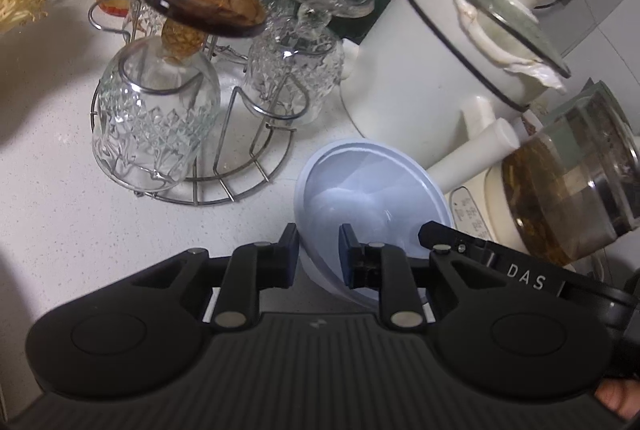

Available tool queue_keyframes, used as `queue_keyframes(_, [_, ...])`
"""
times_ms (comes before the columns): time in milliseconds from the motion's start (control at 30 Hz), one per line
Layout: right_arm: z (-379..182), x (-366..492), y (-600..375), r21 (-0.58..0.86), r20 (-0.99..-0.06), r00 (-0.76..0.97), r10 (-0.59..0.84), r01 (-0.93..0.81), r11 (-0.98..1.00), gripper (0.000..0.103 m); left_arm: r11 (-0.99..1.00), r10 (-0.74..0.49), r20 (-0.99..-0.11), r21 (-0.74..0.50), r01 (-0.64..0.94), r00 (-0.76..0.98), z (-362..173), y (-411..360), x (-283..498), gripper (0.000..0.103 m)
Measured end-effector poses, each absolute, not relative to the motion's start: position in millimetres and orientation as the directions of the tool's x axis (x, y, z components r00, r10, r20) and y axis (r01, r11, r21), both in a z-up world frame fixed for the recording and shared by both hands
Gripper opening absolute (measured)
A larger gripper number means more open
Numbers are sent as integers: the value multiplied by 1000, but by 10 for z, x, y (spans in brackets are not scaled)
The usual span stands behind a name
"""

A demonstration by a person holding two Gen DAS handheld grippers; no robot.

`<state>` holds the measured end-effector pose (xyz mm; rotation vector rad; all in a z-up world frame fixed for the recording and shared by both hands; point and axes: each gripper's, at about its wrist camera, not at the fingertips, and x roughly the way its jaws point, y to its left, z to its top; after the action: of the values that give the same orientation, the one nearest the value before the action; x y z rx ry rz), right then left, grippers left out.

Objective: Organize plates and bowls
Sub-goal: 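Lift the small bowl and carry it over the plate stack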

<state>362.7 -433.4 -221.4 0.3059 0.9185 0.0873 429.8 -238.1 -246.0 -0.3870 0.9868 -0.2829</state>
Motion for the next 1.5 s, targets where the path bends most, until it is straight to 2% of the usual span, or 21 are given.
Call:
queue_keyframes(633, [-1636,3216,-4218,308,-753,628,200,68,949,14,899,-412,-736,-426,105,538,-1765,-2237,3843,25])
queue_keyframes(1500, [-1153,2625,-3572,308,-698,694,179,66,949,14,887,-445,-689,-427,176,572,-1305,-1535,3262,25])
